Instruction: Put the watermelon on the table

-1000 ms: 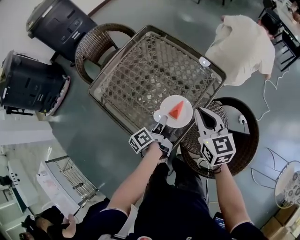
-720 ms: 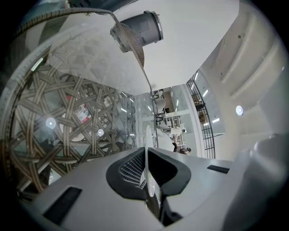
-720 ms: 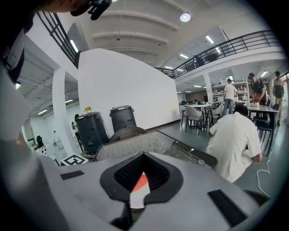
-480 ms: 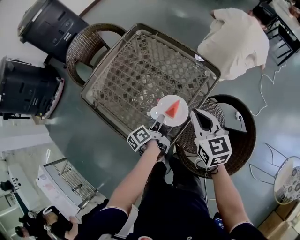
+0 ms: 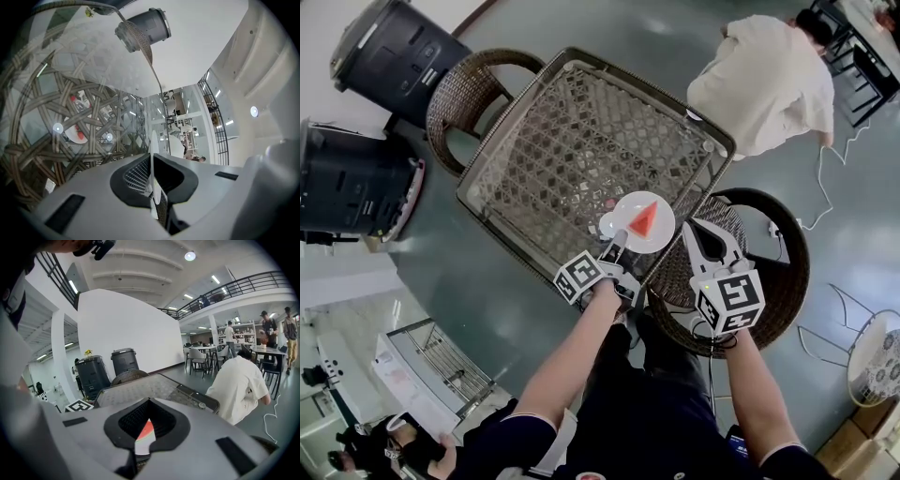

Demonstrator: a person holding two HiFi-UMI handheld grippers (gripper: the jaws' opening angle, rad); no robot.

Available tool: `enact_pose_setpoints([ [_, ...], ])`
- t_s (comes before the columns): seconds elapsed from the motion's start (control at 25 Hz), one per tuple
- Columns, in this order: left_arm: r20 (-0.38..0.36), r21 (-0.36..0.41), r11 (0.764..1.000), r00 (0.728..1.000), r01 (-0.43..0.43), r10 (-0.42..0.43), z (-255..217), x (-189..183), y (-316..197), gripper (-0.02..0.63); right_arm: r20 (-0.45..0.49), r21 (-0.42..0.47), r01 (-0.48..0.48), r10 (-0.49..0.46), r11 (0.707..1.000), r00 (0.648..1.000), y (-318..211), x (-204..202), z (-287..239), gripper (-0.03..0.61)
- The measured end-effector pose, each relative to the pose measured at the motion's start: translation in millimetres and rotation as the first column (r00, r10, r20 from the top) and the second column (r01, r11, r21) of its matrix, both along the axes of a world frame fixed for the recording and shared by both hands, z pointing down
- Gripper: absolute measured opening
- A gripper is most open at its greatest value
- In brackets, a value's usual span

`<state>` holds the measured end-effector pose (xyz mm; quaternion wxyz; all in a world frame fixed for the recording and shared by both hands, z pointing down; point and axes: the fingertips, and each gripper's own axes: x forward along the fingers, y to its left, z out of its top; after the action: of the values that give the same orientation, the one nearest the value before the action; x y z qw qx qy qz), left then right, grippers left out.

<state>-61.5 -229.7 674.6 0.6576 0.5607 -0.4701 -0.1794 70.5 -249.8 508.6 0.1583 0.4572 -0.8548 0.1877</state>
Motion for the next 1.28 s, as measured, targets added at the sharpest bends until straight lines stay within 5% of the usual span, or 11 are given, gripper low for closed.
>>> enact_pose_setpoints([
  [0.44, 0.067, -0.02, 1.0, 0.998, -0.001, 0.002, 3.4, 3.8, -2.5, 0.015, 0.007, -0.007, 0.003, -0.003, 1.0, 1.0, -1.3, 6.9, 3.9, 0.002],
  [0.72, 0.21, -0.049, 0.995, 0.973, -0.085, 0.094, 11.2, 3.5, -0.6, 0.017, 0.016, -0.01, 0.013, -0.013, 1.0, 1.0, -3.3, 4.1, 7.1, 0.002],
  [0.92, 0.365, -0.111, 0.981, 0.912, -0.159, 0.189, 15.7, 3.7, 4.3, 0.043, 0.018, -0.011, 0.01, -0.01, 1.0, 1.0, -1.3, 5.6, 5.7, 0.002],
  [1.28, 0.59, -0.155, 0.952, 0.748, -0.264, 0.303, 14.7, 5.1, 2.7, 0.078, 0.022, -0.011, 0.007, -0.006, 1.0, 1.0, 2.2, 9.0, 5.1, 0.003],
])
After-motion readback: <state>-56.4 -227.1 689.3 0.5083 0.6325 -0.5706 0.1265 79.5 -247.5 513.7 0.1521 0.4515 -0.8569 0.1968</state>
